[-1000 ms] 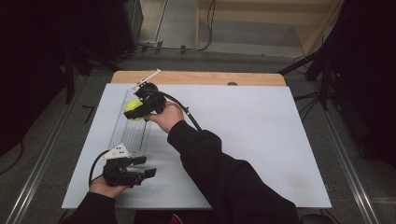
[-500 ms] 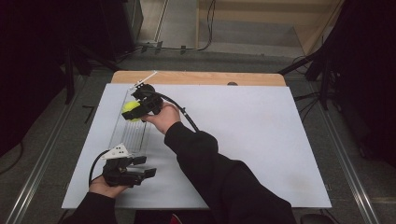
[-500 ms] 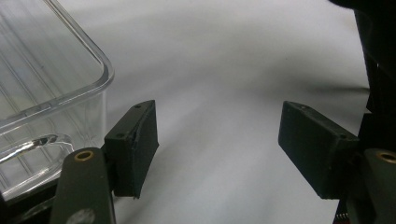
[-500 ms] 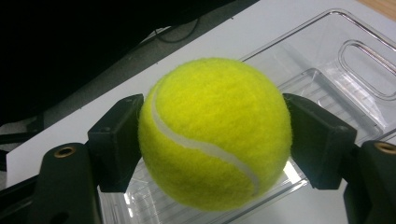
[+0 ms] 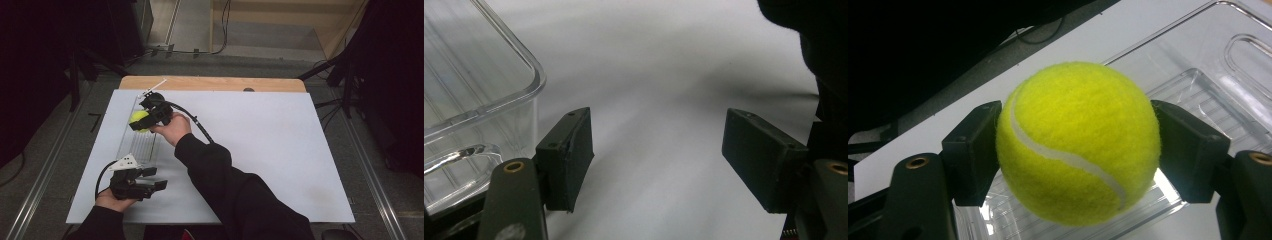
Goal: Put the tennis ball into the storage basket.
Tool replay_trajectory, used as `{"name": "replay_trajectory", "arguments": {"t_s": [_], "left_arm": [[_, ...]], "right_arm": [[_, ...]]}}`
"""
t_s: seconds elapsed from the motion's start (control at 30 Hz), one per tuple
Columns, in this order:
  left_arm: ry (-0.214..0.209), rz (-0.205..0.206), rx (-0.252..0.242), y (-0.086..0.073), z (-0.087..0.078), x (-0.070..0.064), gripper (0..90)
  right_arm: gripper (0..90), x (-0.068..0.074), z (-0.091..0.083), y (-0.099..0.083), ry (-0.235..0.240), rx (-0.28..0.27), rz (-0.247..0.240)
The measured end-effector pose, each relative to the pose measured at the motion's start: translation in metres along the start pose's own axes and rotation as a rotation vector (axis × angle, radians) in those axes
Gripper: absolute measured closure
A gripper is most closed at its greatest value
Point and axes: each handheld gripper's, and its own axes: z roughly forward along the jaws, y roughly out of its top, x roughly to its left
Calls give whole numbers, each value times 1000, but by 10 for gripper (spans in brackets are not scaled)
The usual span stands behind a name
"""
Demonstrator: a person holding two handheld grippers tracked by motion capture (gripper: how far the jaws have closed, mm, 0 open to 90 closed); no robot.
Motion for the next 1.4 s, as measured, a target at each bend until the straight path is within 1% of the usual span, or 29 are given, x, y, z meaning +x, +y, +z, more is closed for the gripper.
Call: {"name": "replay_trajectory", "arguments": {"t_s": [0.5, 0.57, 0.83, 0.97, 1.1, 1.2, 1.3, 1.37, 1.4], "left_arm": [[-2, -2, -3, 0, 0, 0, 293], [-1, 0, -1, 0, 0, 0, 293], [-2, 0, 1, 0, 0, 0, 293], [-5, -1, 0, 0, 0, 0, 293], [-5, -2, 1, 0, 0, 0, 293], [-4, -1, 0, 0, 0, 0, 293], [-4, -1, 0, 0, 0, 0, 293], [-4, 0, 0, 0, 0, 0, 292], [-4, 0, 1, 0, 0, 0, 292]], "right_arm": [[235, 4, 14, -5, 4, 37, -18], [234, 5, 16, -6, 5, 43, -7], [233, 4, 24, -11, 2, 62, -18], [233, 5, 28, -14, -4, 74, -14], [233, 4, 29, -15, -2, 74, -15], [233, 4, 29, -15, -10, 78, -16], [230, 3, 28, -15, -2, 76, -6], [226, 5, 27, -14, -39, 80, -30], [226, 5, 27, -14, -39, 80, -30]]}}
